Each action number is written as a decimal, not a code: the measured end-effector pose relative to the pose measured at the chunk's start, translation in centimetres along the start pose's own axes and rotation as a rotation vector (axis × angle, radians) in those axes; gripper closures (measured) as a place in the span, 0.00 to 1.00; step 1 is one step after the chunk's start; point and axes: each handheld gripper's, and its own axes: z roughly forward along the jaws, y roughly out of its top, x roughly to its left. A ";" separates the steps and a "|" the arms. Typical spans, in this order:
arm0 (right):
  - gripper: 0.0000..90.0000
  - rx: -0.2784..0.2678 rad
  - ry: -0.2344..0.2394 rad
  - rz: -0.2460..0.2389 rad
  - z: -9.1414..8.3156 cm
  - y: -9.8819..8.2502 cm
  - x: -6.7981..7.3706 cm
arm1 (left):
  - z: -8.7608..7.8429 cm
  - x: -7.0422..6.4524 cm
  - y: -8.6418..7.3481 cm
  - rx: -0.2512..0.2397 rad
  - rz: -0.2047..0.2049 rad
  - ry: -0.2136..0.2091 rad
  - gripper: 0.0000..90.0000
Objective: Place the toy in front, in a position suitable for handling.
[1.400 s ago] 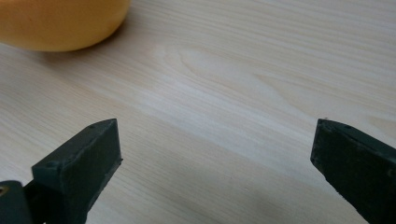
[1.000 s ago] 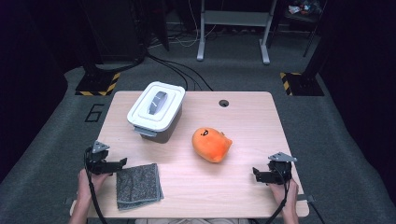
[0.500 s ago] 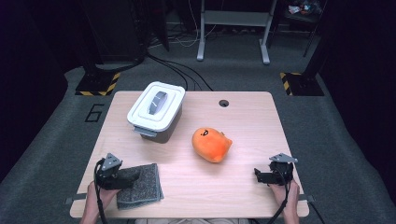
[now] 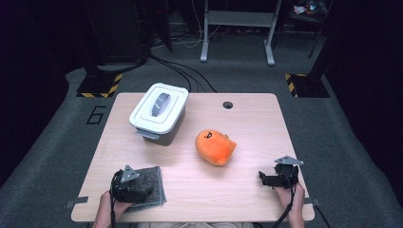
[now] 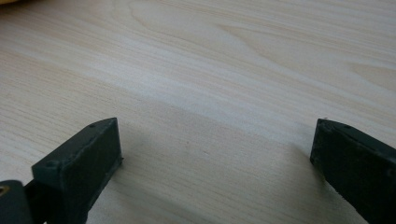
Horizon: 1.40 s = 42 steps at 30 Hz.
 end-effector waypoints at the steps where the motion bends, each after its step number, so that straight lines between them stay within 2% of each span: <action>1: 0.01 0.000 0.000 0.001 0.0 0.0 0.0 | 0.2 0.0 -0.1 0.013 0.006 -0.006 0.17; 7: 0.01 -0.003 -0.001 -0.001 0.0 0.0 -0.1 | 0.7 -0.2 -0.6 0.009 -0.009 0.001 0.19; 13: 0.01 -0.004 -0.002 0.001 0.1 0.0 0.0 | 0.7 -0.1 -0.2 0.045 -0.011 0.007 0.22; 16: 0.01 -0.004 -0.002 0.000 0.1 0.0 0.0 | 0.5 0.0 0.0 0.061 -0.017 0.007 0.28; 21: 0.01 -0.003 -0.002 0.000 0.1 0.0 -0.1 | 0.3 0.2 -0.3 0.027 -0.053 0.037 0.46; 24: 0.01 -0.004 -0.002 0.001 0.1 0.0 -0.1 | 0.1 0.4 -0.5 0.002 -0.062 0.051 0.66; 26: 0.01 -0.004 -0.002 0.001 0.1 0.0 -0.1 | 0.1 0.5 -0.7 -0.015 -0.057 0.053 0.78; 29: 0.01 -0.004 -0.002 0.000 0.1 0.0 -0.1 | 0.1 0.5 -0.7 -0.016 -0.035 0.050 0.86; 33: 0.01 -0.004 -0.002 0.000 0.1 0.0 -0.1 | 0.1 0.3 -0.2 0.000 -0.008 0.048 0.88; 34: 0.01 -0.004 -0.002 0.000 0.1 0.0 -0.1 | 0.0 0.3 0.0 0.009 0.009 0.043 0.88; 38: 0.01 -0.003 -0.002 0.000 0.1 0.0 -0.1 | -0.2 -0.3 1.0 -0.017 0.032 0.008 0.89; 42: 0.01 -0.003 -0.002 0.000 0.1 0.0 -0.1 | -0.4 -1.8 2.4 -0.061 0.059 -0.049 0.89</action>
